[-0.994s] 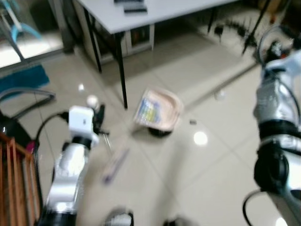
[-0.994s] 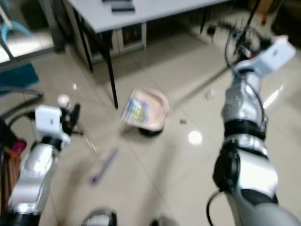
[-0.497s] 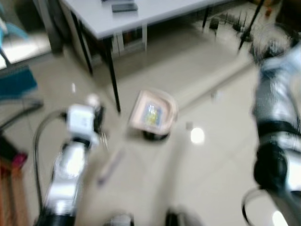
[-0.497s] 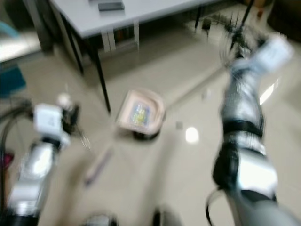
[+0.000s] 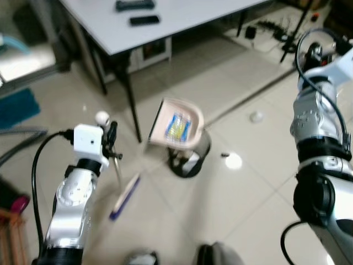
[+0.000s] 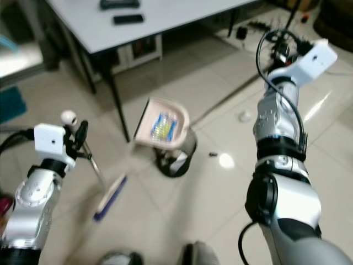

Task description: Sweep floor

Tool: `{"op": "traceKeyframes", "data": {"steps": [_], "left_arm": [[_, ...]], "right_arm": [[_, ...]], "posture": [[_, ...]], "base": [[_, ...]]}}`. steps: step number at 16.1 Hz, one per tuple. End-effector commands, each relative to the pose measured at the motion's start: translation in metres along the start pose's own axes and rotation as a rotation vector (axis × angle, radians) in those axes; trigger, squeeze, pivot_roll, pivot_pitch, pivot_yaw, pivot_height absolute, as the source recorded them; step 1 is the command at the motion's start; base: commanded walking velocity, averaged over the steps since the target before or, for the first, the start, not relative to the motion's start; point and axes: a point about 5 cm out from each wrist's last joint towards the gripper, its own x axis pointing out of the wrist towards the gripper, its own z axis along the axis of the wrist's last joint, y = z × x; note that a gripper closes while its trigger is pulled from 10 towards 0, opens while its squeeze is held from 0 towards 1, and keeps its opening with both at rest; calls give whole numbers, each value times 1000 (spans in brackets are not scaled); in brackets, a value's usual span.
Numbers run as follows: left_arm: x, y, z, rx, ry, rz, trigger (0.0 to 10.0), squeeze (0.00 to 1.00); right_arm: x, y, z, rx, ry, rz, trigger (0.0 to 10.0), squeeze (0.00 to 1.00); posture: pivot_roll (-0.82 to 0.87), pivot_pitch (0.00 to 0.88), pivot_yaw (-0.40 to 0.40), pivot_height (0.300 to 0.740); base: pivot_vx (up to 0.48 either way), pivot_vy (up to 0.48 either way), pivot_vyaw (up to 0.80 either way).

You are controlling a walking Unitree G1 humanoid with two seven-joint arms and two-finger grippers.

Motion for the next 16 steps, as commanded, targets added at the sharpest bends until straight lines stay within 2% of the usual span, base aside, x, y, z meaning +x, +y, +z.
{"op": "traceKeyframes", "data": {"steps": [1,6,11,16], "left_arm": [[4,-6,9,-4,-44,-28,10000,0],[3,-6,8,-1,-39,-29,10000,0],[0,-9,-1,0,11,-47,10000,0],[-9,1,-18,38,84,7,10000,0]], "right_arm": [[4,2,18,12,-73,6,10000,0],[4,3,17,14,-69,19,10000,0],[4,4,18,13,-73,24,10000,0],[4,7,17,3,-69,60,10000,0]], "posture": [[82,113,-4,740],[85,114,-5,740],[86,108,-5,740],[87,102,-4,740]], "base": [[469,0,0],[450,0,0],[0,0,0],[0,0,0]]}}
